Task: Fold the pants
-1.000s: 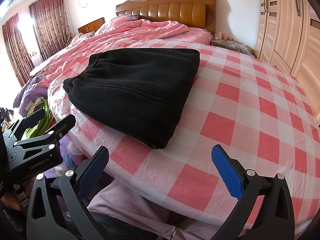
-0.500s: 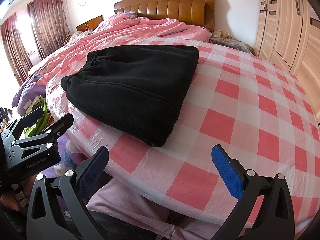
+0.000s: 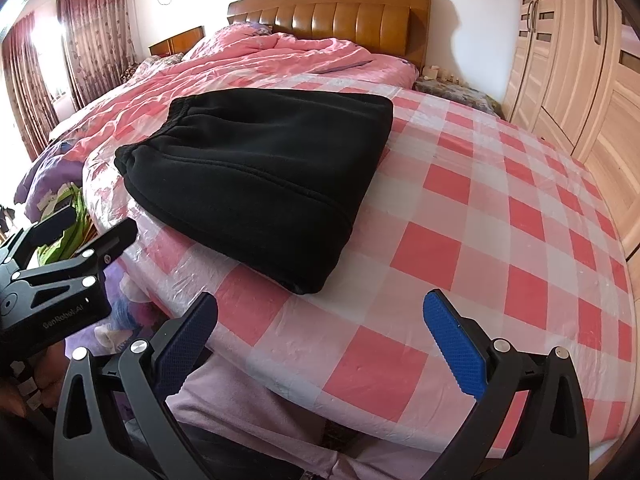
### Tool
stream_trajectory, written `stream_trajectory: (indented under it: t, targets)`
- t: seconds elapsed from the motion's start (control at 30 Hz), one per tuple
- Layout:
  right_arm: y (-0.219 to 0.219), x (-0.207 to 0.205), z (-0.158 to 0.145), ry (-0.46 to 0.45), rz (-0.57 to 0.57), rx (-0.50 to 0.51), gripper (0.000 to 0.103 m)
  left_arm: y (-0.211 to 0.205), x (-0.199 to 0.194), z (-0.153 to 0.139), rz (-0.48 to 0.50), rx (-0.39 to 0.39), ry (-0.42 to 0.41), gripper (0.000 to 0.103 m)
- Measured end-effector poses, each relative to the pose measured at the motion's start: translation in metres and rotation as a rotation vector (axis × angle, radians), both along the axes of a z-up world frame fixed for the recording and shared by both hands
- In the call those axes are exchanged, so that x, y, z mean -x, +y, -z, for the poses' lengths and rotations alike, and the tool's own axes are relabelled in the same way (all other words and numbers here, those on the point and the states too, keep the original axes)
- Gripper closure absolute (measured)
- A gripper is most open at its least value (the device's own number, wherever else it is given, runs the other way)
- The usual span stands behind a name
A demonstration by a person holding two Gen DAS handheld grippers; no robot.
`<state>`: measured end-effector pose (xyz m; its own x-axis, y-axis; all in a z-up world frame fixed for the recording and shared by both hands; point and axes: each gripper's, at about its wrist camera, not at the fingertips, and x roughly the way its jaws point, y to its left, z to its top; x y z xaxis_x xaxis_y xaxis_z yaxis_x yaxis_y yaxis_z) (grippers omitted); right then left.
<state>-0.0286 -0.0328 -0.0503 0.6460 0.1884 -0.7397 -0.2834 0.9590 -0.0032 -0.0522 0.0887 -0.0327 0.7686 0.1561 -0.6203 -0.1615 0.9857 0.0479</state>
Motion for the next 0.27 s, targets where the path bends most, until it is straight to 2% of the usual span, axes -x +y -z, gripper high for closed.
stream_trajectory:
  t: [0.27]
  targets:
    - [0.0021,-0.0005,0.0016,-0.013,0.007,0.052,0.004,0.0020,-0.0031,0.0019,-0.007,0.009,0.025,0.001]
